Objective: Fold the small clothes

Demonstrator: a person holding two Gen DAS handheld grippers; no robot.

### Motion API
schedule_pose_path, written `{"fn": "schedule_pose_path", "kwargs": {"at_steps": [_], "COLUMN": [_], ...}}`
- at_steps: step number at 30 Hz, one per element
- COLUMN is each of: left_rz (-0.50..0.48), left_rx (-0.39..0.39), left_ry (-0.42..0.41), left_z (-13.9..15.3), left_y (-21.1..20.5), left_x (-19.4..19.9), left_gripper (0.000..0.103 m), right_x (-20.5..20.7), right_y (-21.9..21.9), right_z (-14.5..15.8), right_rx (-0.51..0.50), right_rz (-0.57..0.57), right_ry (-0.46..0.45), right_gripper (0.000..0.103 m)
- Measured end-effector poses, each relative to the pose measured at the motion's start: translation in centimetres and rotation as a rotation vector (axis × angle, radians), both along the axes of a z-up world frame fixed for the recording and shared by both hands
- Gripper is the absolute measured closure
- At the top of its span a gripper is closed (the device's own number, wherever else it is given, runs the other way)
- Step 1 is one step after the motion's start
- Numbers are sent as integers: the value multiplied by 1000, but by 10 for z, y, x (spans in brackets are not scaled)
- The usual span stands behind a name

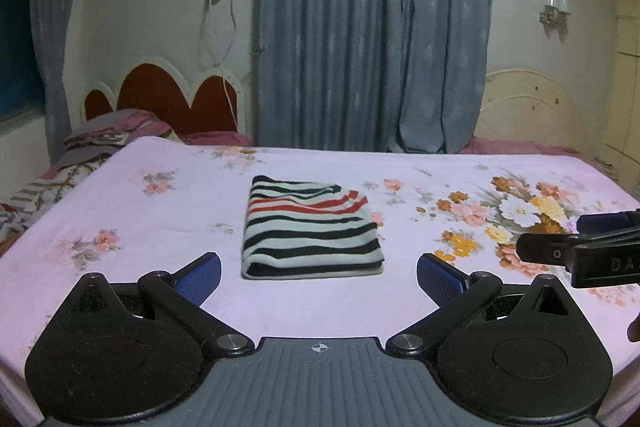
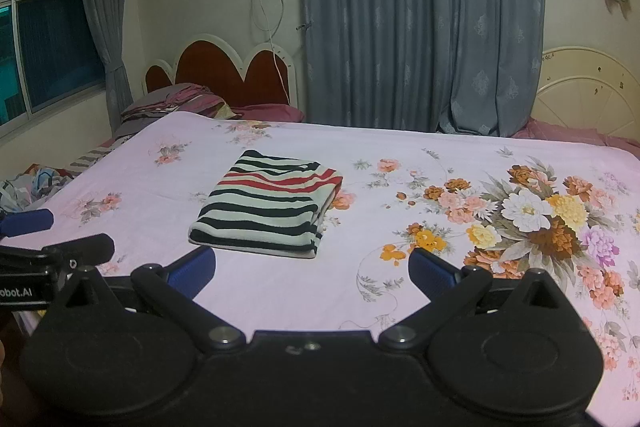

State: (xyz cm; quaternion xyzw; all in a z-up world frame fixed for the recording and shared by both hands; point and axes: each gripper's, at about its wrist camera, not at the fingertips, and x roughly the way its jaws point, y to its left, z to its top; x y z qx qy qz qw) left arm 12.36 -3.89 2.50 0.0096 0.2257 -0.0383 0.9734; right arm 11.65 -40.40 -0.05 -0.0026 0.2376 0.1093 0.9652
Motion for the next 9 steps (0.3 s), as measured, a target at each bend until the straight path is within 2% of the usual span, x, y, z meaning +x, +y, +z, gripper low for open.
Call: {"fn": "schedule_pose_path", "kwargs": {"at_steps": [9], "left_rz": [29], "left_rx": [-20], "left_ry": [-4], "left_z": [1], "left_y": [7], "left_x": [2], "left_gripper": [0], "right_x": [0], "right_y": [-1], "right_z": [-2], "right_rx": [1], "right_rz": [12], "right_ry": [0], "right_gripper": [1]}}
